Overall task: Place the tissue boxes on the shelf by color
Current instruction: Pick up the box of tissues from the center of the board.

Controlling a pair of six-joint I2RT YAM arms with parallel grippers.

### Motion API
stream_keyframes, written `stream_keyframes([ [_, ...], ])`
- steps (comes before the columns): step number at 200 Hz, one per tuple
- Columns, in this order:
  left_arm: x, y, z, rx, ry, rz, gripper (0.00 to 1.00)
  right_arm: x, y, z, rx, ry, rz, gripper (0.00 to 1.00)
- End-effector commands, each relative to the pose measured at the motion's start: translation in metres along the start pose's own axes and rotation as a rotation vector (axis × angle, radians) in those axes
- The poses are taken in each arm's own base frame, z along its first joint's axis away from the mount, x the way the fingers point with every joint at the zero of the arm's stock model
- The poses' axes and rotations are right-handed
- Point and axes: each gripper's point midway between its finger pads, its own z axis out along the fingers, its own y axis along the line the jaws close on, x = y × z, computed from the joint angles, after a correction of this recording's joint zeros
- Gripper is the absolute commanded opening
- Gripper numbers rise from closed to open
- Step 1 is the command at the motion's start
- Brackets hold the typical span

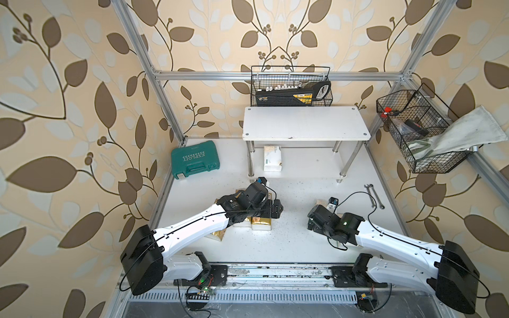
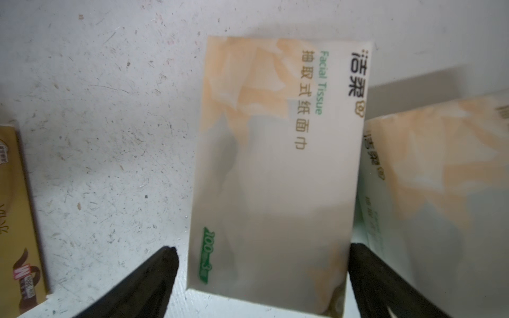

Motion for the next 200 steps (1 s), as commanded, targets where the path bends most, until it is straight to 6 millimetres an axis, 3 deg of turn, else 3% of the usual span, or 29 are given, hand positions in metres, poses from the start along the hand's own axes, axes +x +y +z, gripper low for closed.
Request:
stream_keyframes([
  [1, -0.008, -0.009, -0.009, 0.026, -0.042, 0.008, 0.99, 0.006, -0.001, 0.008, 0.017, 0.008, -0.01, 0.99],
  [49, -0.008, -0.008, -0.008, 0.022, -0.046, 0.007, 0.99, 0.006, 0.009, 0.022, 0.043, 0.008, -0.077, 0.99],
  [112, -0.01, -0.005, -0.009, 0.007, -0.057, -0.002, 0.99, 0.003, 0.047, 0.04, 0.046, 0.033, -0.199, 0.99],
  [177, -0.008, 0.0, -0.005, -0.02, -0.05, 0.002, 0.99, 0.015, 0.027, 0.049, 0.071, 0.034, -0.148, 0.99],
  [200, -0.01, 0.001, -0.004, -0.033, -0.049, 0.012, 0.99, 0.015, 0.028, 0.05, 0.065, 0.03, -0.134, 0.99],
])
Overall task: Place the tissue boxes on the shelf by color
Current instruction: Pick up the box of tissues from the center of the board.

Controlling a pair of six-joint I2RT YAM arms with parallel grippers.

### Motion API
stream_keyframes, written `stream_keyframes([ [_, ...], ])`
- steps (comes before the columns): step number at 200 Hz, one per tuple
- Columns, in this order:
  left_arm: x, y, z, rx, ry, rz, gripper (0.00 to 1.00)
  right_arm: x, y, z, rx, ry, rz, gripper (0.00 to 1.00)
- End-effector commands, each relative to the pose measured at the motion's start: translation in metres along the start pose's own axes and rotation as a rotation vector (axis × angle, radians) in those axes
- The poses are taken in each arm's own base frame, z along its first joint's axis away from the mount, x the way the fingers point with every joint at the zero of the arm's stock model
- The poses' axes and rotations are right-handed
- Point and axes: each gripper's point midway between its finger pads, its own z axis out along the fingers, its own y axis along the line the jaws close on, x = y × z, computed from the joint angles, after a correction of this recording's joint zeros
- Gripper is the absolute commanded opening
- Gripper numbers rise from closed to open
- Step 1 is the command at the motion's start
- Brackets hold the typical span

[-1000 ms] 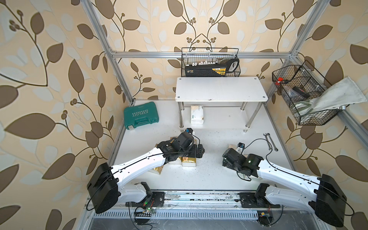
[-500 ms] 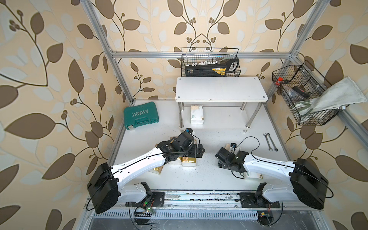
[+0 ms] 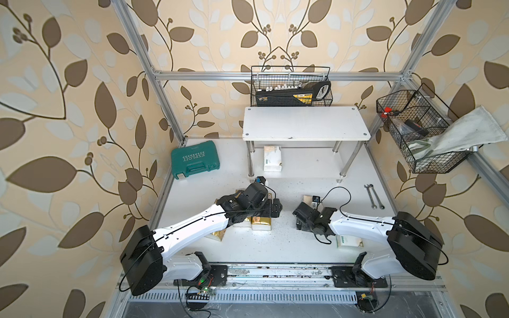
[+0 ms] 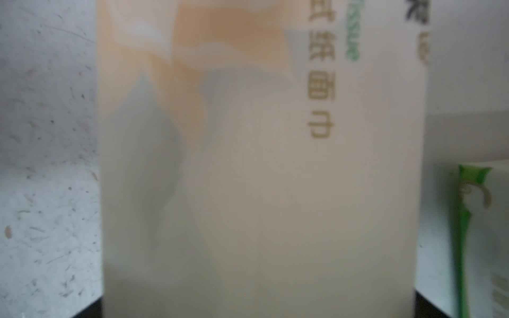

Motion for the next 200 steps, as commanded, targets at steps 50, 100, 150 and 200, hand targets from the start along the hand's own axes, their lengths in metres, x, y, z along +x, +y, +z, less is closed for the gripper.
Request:
stream_keyframes([
  [50, -0.009, -0.004, -0.004, -0.021, -0.027, 0.027, 0.99, 0.002, -0.002, -0.004, -0.031, -0.008, 0.021, 0.95],
  [100, -0.015, -0.002, -0.008, -0.047, -0.046, 0.025, 0.99, -0.002, -0.006, -0.023, -0.095, -0.025, 0.031, 0.88],
  [150, -0.024, -0.004, -0.016, -0.061, -0.073, 0.006, 0.99, -0.013, 0.0, -0.055, -0.189, -0.065, 0.02, 0.86],
  [200, -0.053, -0.001, -0.039, -0.103, -0.152, 0.024, 0.99, -0.041, 0.024, -0.086, -0.282, -0.145, -0.024, 0.86],
])
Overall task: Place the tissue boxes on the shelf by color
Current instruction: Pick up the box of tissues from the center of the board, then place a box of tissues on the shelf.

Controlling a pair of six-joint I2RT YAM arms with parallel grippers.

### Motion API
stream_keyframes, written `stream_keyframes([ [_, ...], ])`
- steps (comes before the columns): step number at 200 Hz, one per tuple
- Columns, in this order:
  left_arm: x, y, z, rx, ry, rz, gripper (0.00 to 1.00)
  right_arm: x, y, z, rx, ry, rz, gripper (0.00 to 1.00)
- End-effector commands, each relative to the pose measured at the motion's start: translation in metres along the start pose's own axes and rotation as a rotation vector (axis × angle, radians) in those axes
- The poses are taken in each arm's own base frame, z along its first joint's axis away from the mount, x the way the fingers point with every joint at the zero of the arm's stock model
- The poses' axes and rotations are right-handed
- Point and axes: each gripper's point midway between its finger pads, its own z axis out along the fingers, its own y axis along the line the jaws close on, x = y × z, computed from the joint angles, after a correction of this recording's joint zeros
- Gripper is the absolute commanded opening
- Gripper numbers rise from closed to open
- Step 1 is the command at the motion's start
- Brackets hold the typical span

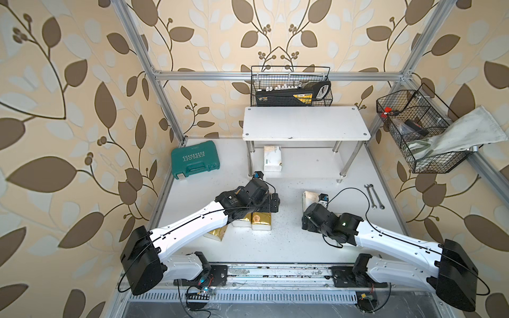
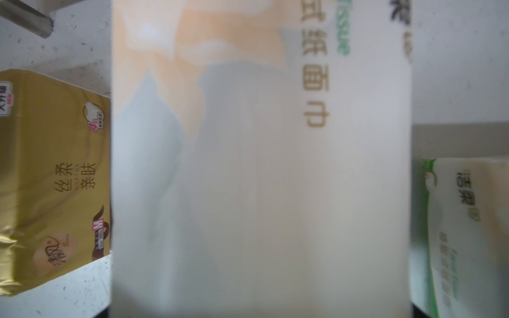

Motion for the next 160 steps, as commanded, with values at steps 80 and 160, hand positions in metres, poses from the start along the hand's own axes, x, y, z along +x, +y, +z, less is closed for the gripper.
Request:
stream_keyframes([
  [80, -0.068, 0.014, -0.035, 0.037, -0.104, -0.025, 0.99, -0.101, 0.058, 0.014, -0.051, -0.161, -0.127, 0.87],
  [160, -0.072, 0.003, -0.028, 0.108, -0.11, -0.044, 0.99, -0.168, 0.048, 0.061, -0.004, -0.174, -0.139, 0.88],
])
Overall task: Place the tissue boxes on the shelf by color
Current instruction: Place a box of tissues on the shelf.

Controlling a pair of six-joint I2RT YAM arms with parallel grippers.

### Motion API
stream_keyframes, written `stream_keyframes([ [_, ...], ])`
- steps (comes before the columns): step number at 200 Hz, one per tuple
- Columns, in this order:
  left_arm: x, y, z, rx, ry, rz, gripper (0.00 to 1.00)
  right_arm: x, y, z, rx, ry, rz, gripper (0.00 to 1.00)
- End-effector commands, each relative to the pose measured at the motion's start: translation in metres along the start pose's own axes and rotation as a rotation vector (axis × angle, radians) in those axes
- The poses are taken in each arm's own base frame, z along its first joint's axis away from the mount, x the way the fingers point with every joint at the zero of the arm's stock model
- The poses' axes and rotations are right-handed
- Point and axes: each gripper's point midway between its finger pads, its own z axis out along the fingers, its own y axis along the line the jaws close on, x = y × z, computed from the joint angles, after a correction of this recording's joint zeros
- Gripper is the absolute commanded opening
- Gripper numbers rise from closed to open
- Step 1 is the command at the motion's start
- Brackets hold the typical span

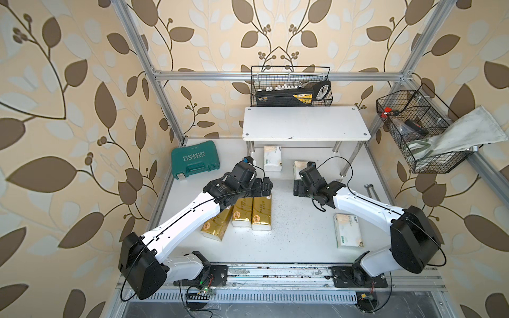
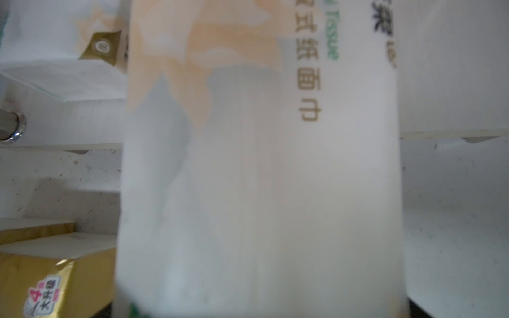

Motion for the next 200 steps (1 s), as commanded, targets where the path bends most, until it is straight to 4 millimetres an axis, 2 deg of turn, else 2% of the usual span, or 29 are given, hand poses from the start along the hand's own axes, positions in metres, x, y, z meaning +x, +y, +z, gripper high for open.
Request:
stream_keyframes([
  [1, -0.014, -0.014, -0.004, 0.069, -0.037, 0.005, 0.99, -0.029, 0.009, 0.007, -0.041, -0.042, -0.022, 0.88],
  [37, -0.013, -0.017, 0.002, 0.073, -0.018, -0.002, 0.99, -0.045, 0.012, 0.028, -0.029, -0.036, -0.043, 0.87],
  [124, -0.009, -0.017, 0.007, 0.079, 0.001, -0.031, 0.99, -0.066, 0.017, 0.081, 0.004, 0.004, -0.063, 0.87],
  [200, -0.007, -0.016, 0.01, 0.075, 0.013, -0.033, 0.99, -0.075, 0.019, 0.106, 0.027, 0.028, -0.075, 0.89],
])
